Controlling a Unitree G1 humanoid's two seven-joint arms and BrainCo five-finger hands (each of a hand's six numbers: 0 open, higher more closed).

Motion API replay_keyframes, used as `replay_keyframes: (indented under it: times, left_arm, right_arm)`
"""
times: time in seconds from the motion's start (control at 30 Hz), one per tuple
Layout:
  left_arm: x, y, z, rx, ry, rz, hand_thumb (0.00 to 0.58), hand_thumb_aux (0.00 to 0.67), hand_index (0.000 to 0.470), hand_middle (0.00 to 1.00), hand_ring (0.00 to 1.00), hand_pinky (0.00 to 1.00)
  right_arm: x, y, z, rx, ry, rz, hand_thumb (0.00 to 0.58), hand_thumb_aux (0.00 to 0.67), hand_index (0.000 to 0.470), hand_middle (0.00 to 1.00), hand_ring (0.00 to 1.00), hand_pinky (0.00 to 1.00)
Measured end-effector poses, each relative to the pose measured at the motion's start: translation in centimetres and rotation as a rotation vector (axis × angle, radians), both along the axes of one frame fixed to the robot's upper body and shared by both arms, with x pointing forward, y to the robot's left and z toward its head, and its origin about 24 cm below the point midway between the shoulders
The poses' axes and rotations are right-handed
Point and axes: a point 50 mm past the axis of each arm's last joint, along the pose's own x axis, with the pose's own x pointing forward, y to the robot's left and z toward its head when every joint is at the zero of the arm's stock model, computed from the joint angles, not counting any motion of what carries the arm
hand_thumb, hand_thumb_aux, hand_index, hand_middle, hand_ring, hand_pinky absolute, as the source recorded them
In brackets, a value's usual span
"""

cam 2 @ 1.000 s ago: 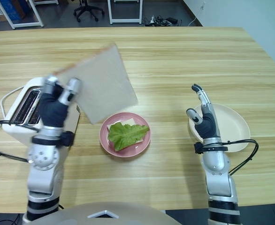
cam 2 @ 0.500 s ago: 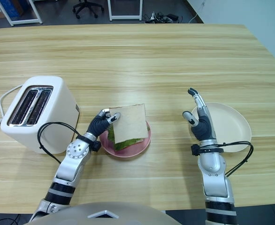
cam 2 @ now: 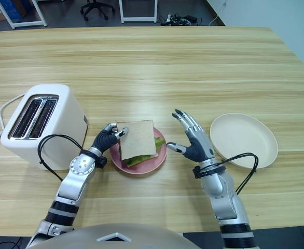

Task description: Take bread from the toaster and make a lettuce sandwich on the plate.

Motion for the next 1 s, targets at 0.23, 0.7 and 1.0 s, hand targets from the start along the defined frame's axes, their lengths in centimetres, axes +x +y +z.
replay_keyframes:
  times: [0.23,0.7,1.0]
  left_arm:
    - [0.8,-0.5,-0.7,0.049,0.015,-0.016,0.58,0.67,0.47,1.0,1.0,1.0]
    - [1.5,0.2,-1.2,0.159,-0.004,0.032,0.58,0.67,0.47,1.0,1.0,1.0]
    - [-0.2,1.7,0.8,0.671,-0.31,0.148,0.0,0.0,0.0,0.0,0.0,0.0]
  right_arm:
    - [-0.8,2.5,-1.5,-0.24,-0.023,0.17,0.0,0.0,0.0,0.0,0.0,0.0]
    - [1.8,5.4,-5.0,-0.692,-0.127,0.422,0.0,0.0,0.0,0.0,0.0,0.0]
    - [1.5,6.6,-5.5,-0.77,-0.146,0.506,0.0,0.0,0.0,0.0,0.0,0.0]
